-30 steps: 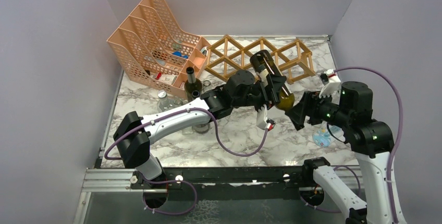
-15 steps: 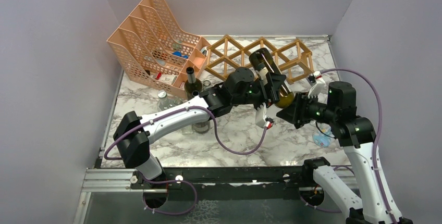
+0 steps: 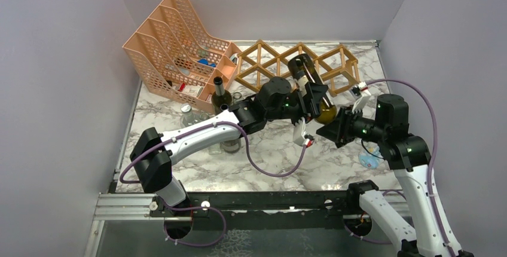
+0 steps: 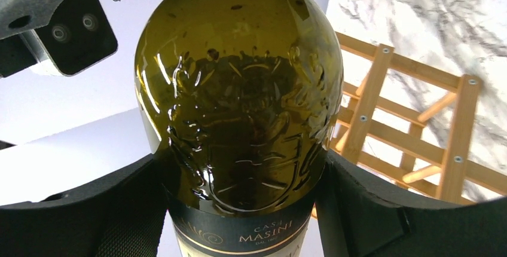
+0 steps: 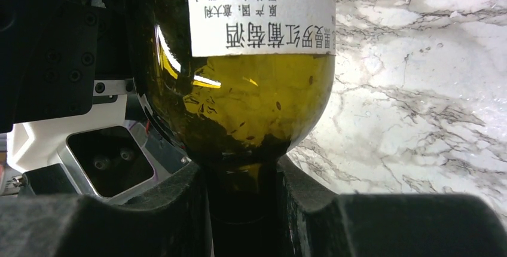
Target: Put the wine bottle on the wine rack
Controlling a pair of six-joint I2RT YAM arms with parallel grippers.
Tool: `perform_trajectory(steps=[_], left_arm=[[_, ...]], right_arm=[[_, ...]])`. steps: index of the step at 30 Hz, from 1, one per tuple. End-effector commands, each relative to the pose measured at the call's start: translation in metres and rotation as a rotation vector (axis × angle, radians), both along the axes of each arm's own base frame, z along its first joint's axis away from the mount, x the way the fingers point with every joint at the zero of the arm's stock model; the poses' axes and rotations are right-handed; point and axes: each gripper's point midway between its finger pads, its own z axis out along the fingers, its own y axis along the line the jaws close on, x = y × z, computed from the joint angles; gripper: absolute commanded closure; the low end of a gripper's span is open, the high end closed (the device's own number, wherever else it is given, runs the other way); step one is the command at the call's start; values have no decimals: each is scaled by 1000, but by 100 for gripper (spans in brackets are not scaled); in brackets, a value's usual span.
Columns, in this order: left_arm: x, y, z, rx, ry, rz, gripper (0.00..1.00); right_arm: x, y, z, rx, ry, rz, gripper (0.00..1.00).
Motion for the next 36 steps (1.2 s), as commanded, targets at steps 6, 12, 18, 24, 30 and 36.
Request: perform_trajectory(steps=[6,12,18,24,30,36], left_arm=[[-31,1,85,-327,-88,-100,1],[-36,12,88,-373,72,-68,1],[-3,39,132,-737,668,205,1],[1,80,125,-1027,1136,369,1],[-15,99,106,-1046,1405,450,1],[-24,113,59,-1022,1556,581,1]], right_arm=[[26,-29,68,9,-226,-254,99],[37,-43,83,16,-271,-370,99],[39,-23,62,-3,-247,-215,99],[26,-2,48,15,-227,-25,99],[21,8,16,44,-131,34,99],[25,7,-21,41,-42,5,99]])
